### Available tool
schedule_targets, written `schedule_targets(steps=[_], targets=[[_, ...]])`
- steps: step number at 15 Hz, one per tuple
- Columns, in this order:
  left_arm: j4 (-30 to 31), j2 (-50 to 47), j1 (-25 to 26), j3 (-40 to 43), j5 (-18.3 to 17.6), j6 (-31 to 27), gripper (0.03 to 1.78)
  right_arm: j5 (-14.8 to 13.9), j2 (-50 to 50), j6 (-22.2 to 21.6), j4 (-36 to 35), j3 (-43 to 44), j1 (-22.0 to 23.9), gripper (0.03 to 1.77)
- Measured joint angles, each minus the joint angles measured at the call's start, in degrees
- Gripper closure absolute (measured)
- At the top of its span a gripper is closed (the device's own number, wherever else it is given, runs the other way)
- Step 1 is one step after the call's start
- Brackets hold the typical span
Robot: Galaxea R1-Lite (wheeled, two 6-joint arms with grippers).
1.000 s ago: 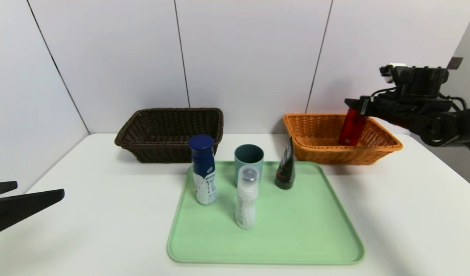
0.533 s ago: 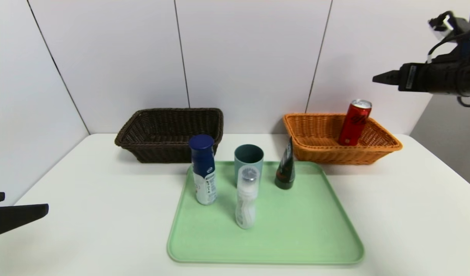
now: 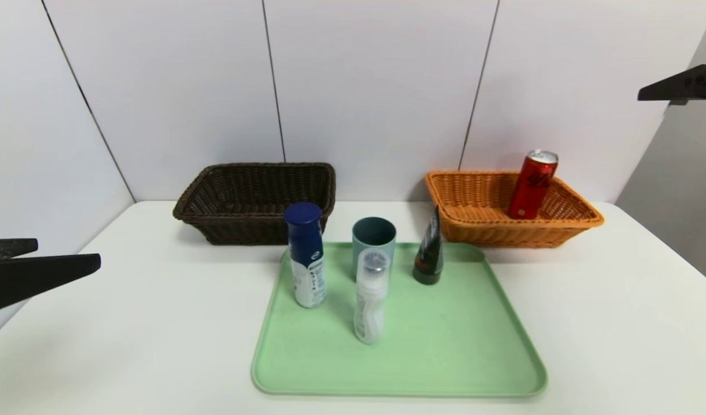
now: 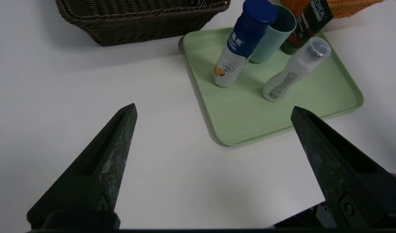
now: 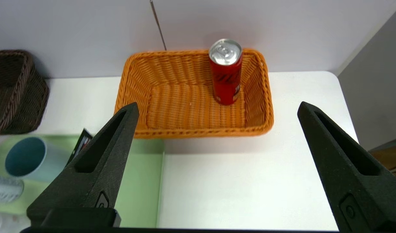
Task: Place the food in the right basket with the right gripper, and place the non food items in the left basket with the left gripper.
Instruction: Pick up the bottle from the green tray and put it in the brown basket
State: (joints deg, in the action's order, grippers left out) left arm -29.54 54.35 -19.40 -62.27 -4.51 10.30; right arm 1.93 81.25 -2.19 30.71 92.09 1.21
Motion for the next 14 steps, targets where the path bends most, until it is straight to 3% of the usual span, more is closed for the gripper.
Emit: schedule_targets(steps=[2,5,8,11,14], targets=[[-0.30,2.18,-2.82,-1.90,5.96,2.38,0.12,-0.13,-2.15,-0.06,2.61,0.35,-0.11,0.11],[0.90,6.21,-11.75,-5.49,13.96,9.46,0.12,-0.77,-5.23,0.02,2.74,-3.12,-0.13,0.11],[7.08,8.24,-18.51,-1.23,15.14,10.67,0.12,-2.30,-7.17,0.05,2.72,-5.75,-0.16,0.11],[14.96,8.25,-23.34,8.39,15.17,10.28,0.12,-2.58,-8.79,0.07,2.65,-8.37,-0.16,0.11],[26.76,6.95,-27.56,19.66,14.46,7.45,0.12,-2.80,-9.89,0.11,2.58,-9.90,-0.16,0.11]])
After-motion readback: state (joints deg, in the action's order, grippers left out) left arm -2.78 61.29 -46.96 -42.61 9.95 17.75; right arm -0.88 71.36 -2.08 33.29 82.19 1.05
